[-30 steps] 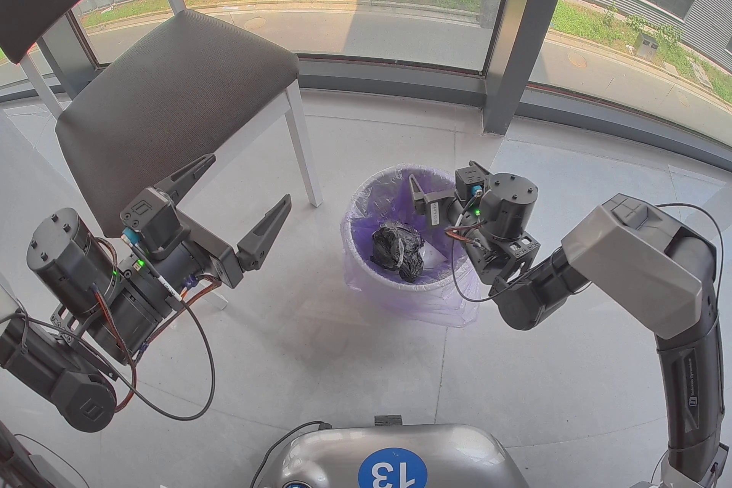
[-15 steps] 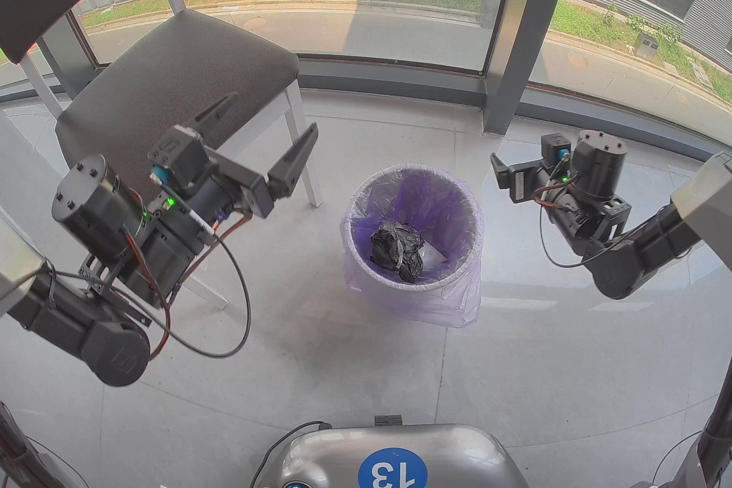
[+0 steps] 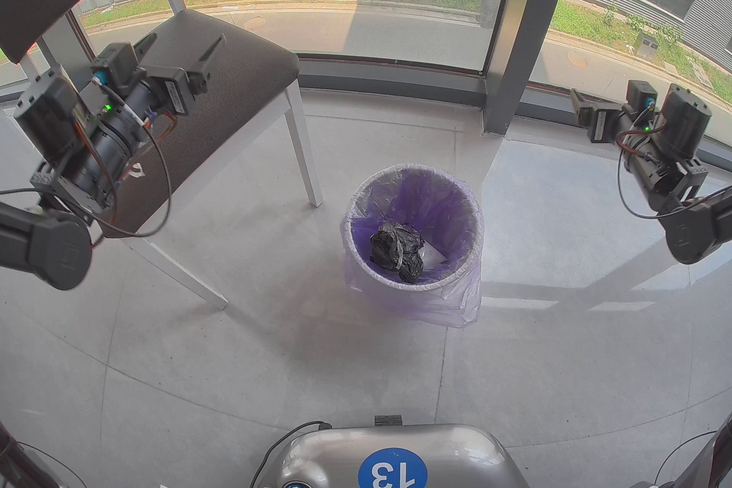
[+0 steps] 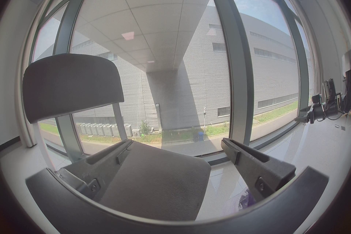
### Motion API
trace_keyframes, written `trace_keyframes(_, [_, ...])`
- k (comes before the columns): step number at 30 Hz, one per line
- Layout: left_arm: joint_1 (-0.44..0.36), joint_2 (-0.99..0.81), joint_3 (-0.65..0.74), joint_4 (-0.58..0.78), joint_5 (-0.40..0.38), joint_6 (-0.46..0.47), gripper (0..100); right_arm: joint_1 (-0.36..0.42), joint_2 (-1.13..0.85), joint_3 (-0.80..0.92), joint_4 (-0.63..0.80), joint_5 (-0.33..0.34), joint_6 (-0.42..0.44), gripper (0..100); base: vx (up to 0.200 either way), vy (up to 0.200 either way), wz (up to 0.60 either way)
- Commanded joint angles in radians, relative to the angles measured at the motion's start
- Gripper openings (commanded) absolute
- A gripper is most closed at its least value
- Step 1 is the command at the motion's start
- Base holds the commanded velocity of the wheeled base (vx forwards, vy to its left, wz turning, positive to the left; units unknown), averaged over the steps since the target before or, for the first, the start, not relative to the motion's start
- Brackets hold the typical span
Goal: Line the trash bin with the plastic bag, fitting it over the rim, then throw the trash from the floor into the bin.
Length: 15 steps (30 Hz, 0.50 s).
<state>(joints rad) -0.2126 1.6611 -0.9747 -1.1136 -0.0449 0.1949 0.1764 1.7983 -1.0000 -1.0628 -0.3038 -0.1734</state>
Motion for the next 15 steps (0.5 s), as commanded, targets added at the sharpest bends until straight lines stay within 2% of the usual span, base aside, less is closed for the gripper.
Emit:
trace_keyframes(1, [0.035, -0.254, -0.127, 0.227, 0.008, -0.025, 100, -0.031, -0.232, -0.003, 0.032, 0.011, 0.002, 100, 0.000, 0.000, 0.00])
trace_keyframes(2, [0.035, -0.308, -0.125, 0.287, 0.008, -0.025, 100, -0.031, -0.284, 0.003, 0.043, 0.014, 0.002, 100, 0.000, 0.000, 0.00])
trace_keyframes(6, [0.038, -0.409, -0.108, 0.364, 0.026, -0.025, 100, -0.031, -0.399, 0.026, 0.118, 0.009, 0.003, 100, 0.000, 0.000, 0.00])
trace_keyframes(11, [0.038, -0.573, -0.087, 0.491, 0.106, -0.026, 100, -0.029, -0.629, 0.096, 0.248, 0.006, 0.015, 100, 0.000, 0.000, 0.00])
trace_keyframes(14, [0.036, -0.630, -0.070, 0.541, 0.120, -0.026, 100, -0.029, -0.708, 0.126, 0.297, 0.002, 0.015, 100, 0.000, 0.000, 0.00])
trace_keyframes(15, [0.035, -0.718, -0.053, 0.621, 0.122, -0.025, 100, -0.029, -0.827, 0.155, 0.388, -0.005, 0.015, 100, 0.000, 0.000, 0.00])
